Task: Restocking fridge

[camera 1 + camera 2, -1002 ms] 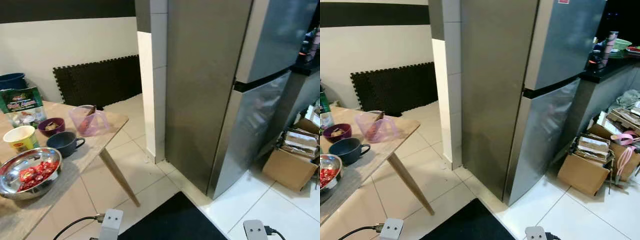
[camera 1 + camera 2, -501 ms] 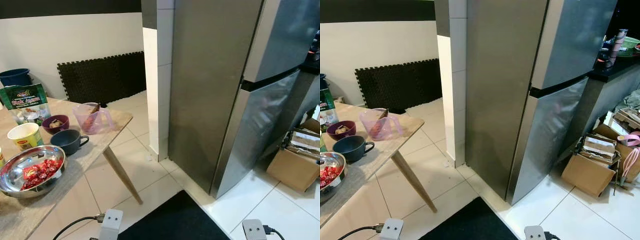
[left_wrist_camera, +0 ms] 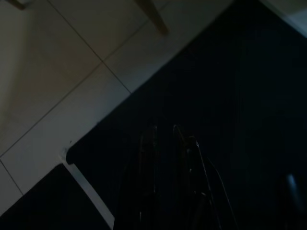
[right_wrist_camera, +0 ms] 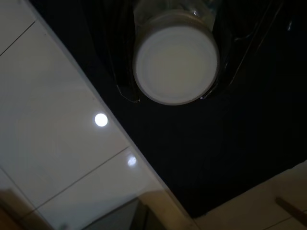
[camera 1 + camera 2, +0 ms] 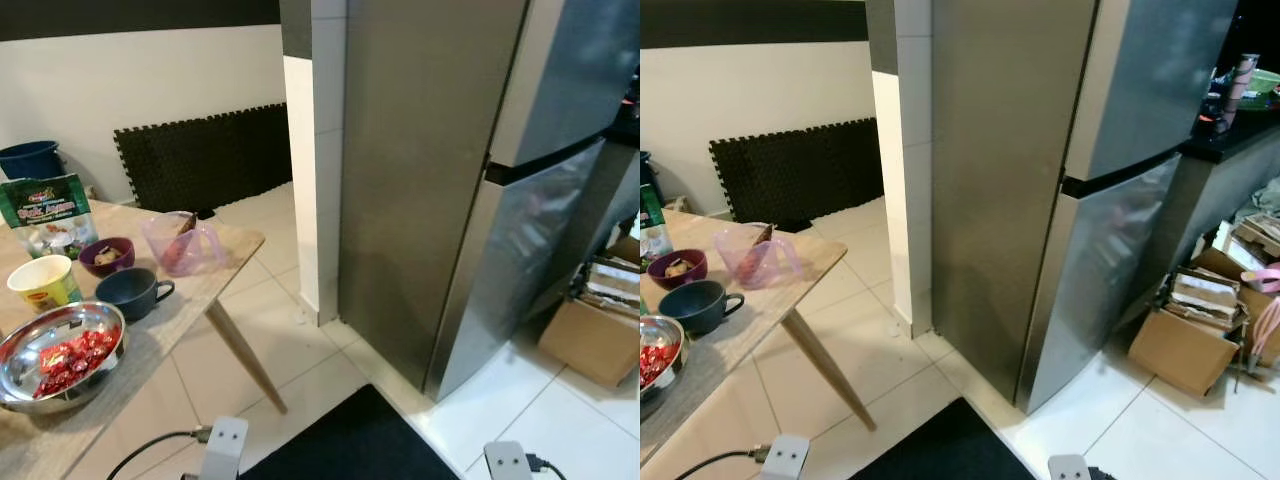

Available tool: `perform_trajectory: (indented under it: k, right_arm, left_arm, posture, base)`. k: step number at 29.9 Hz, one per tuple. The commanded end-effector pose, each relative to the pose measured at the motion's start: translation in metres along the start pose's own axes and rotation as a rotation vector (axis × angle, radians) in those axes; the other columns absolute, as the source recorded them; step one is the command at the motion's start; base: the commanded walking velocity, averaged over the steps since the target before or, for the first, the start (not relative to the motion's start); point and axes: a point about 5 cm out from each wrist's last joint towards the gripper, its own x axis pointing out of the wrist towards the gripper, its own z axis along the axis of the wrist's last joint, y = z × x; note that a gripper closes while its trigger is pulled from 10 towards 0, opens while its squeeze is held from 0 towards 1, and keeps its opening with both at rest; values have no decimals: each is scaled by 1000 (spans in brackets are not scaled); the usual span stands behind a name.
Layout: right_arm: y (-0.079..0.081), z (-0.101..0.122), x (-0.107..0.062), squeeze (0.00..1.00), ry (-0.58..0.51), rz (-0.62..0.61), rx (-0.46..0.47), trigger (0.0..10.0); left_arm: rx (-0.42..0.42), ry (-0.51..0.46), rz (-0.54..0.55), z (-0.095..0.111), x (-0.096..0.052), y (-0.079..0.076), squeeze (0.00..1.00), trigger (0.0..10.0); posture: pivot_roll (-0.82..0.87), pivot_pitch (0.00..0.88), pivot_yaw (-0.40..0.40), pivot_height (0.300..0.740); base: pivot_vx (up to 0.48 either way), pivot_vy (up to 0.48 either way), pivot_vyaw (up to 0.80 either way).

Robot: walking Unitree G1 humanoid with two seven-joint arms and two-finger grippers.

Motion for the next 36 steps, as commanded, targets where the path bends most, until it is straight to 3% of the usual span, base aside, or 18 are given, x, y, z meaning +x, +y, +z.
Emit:
perform_trajectory:
  k: [1, 14, 36]
  right_arm:
    - [3, 2, 1, 0, -6, 5, 17, 10000]
    - [-2, 3, 1, 0, -3, -23, 48, 10000]
    - [-6, 0, 0, 0, 4, -38, 51, 10000]
  left_arm:
    - [1, 24, 10, -7, -2, 5, 0, 10000]
    - [-5, 17, 7, -4, -1, 3, 0, 10000]
    - [13, 20, -12, -4, -1, -2, 0, 10000]
  posture:
    - [-40, 46, 9, 740]
    - [-41, 46, 8, 740]
    - [-55, 42, 9, 740]
  base:
    - [356, 0, 0]
    - [352, 0, -37]
    - [314, 0, -800]
